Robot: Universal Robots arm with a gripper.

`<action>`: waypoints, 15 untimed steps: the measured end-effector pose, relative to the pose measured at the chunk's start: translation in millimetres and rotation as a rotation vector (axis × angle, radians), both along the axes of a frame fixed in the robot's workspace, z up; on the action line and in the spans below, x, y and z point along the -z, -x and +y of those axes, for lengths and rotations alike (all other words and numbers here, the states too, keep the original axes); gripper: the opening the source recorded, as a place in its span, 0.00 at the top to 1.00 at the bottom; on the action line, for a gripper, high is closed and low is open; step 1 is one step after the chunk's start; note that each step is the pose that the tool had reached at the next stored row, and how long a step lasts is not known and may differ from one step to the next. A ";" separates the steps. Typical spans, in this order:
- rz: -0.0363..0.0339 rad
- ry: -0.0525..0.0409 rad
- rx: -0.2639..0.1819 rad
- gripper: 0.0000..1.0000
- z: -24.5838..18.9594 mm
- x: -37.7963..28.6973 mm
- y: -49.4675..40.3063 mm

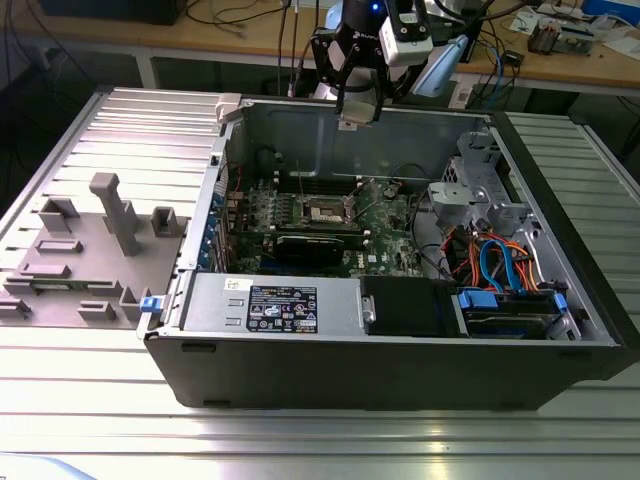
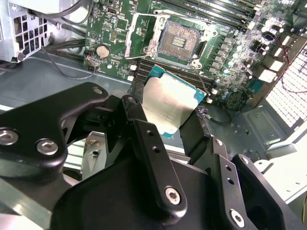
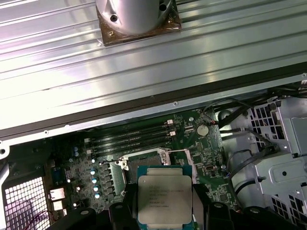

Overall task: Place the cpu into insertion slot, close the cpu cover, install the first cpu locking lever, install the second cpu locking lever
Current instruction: 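Place the cpu into insertion slot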

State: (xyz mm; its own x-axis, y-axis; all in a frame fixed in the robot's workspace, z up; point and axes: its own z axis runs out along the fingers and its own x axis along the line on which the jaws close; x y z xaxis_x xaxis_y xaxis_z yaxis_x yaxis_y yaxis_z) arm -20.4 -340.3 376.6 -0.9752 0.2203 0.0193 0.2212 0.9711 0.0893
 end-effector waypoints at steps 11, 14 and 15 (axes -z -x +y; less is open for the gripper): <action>0.0000 0.0000 0.006 0.46 0.0 0.0 0.0; 0.0000 0.0000 0.007 0.46 0.0 0.0 0.0; 0.0000 0.0000 0.007 0.46 0.0 0.0 0.0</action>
State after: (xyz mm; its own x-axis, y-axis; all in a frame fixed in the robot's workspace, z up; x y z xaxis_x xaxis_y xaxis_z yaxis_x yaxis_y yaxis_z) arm -20.4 -340.3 376.6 -0.9736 0.2275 0.0193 0.2283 0.9695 0.0893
